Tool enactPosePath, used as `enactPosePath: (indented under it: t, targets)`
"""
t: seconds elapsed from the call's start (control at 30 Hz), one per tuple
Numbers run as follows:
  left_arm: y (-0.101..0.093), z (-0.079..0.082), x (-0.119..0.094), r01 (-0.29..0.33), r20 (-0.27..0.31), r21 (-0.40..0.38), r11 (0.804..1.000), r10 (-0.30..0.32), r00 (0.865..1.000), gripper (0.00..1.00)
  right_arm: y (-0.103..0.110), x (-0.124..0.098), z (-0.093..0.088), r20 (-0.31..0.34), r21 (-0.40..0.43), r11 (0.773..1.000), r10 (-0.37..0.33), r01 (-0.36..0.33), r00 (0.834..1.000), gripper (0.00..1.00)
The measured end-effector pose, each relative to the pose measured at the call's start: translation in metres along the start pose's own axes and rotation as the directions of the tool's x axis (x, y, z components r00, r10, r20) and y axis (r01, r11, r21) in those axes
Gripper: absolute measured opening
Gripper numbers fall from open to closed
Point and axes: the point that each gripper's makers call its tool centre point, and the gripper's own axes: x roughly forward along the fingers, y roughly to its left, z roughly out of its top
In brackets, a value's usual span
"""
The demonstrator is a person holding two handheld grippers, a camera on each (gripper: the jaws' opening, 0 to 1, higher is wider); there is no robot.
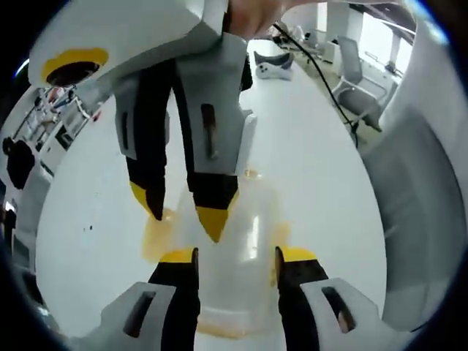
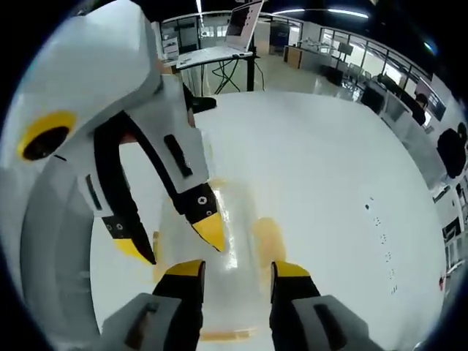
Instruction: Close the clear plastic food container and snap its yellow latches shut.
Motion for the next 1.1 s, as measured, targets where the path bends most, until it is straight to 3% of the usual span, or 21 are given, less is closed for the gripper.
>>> enactPosePath:
  t: [0.5, 0.77, 0.97, 1.1]
  targets:
    - [-0.005, -0.003, 0.007, -0.103, -0.01, 0.055, 0.993, 0.104, 0.995, 0.44, -0.007, 0.009, -0.002, -0.058, -0.029, 0.999, 0.028, -0.029, 0.998, 0.35]
    - [-0.007, -0.005, 0.01, -0.119, -0.019, 0.083, 0.989, 0.121, 0.992, 0.43, -0.006, 0.013, -0.004, -0.075, -0.006, 0.997, 0.081, -0.082, 0.994, 0.35]
    - [-0.008, -0.007, 0.012, -0.148, -0.016, 0.11, 0.983, 0.151, 0.988, 0.43, -0.008, 0.016, -0.004, -0.113, -0.017, 0.992, 0.124, -0.127, 0.986, 0.39]
    - [-0.009, -0.008, 0.013, -0.167, -0.01, 0.128, 0.978, 0.169, 0.986, 0.43, -0.001, 0.017, -0.005, -0.15, -0.034, 0.978, 0.201, -0.208, 0.968, 0.33]
